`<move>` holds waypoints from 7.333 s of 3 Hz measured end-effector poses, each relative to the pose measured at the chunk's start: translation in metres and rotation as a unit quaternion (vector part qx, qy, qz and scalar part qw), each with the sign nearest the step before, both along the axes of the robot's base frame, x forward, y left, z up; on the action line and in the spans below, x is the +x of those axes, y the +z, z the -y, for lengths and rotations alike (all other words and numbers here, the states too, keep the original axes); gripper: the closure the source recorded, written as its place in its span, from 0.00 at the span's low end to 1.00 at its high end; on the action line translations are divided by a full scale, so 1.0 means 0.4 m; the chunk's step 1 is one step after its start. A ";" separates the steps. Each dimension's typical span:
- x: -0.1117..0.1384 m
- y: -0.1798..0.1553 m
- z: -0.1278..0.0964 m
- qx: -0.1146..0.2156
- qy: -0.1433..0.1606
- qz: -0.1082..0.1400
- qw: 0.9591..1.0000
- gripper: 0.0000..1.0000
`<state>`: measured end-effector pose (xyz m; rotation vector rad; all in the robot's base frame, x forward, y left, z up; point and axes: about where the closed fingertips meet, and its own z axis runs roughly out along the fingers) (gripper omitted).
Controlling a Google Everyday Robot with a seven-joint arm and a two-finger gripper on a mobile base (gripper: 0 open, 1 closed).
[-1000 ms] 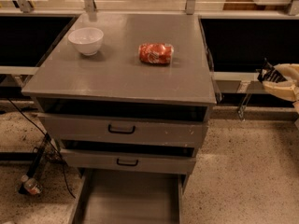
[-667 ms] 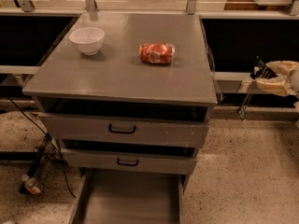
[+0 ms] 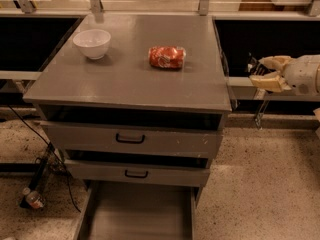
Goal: Pick rxbar chocolate from bottom drawer and place on counter
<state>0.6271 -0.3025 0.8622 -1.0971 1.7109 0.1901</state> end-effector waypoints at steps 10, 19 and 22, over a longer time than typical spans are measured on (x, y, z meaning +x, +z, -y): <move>-0.120 0.166 -0.459 0.039 0.244 0.059 0.967 1.00; -0.009 -0.030 -0.611 0.043 0.271 -0.046 0.960 0.51; -0.009 -0.030 -0.612 0.043 0.271 -0.046 0.960 0.00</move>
Offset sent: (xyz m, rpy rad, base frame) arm 0.0008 -0.0053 0.0359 0.0004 -0.0685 -0.0101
